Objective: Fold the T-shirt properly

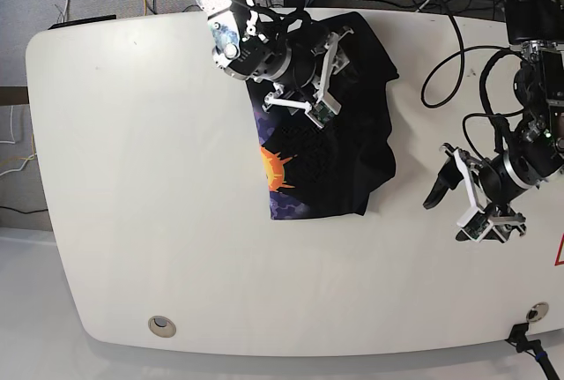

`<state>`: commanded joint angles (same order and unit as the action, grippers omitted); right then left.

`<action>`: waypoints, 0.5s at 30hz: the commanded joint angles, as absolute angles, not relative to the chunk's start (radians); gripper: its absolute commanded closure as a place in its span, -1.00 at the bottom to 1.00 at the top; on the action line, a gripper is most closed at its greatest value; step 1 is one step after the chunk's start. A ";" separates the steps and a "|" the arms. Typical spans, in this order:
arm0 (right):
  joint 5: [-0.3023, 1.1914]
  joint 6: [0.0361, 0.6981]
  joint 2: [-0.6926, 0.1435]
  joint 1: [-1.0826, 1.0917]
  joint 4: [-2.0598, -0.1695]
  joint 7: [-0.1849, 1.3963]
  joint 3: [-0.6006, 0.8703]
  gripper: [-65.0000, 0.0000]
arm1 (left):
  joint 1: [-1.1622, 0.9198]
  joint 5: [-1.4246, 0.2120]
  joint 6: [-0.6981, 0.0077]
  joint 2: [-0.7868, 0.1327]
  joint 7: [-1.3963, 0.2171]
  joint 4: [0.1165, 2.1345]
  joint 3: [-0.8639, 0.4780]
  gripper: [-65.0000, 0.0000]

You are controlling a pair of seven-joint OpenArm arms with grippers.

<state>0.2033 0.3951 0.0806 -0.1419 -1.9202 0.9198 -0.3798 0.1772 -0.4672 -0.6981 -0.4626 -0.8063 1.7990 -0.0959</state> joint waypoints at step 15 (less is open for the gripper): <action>0.205 0.395 0.054 -0.018 -1.833 0.923 -0.240 -0.02 | 0.231 -0.463 -0.698 -0.302 -0.799 1.580 0.176 -0.31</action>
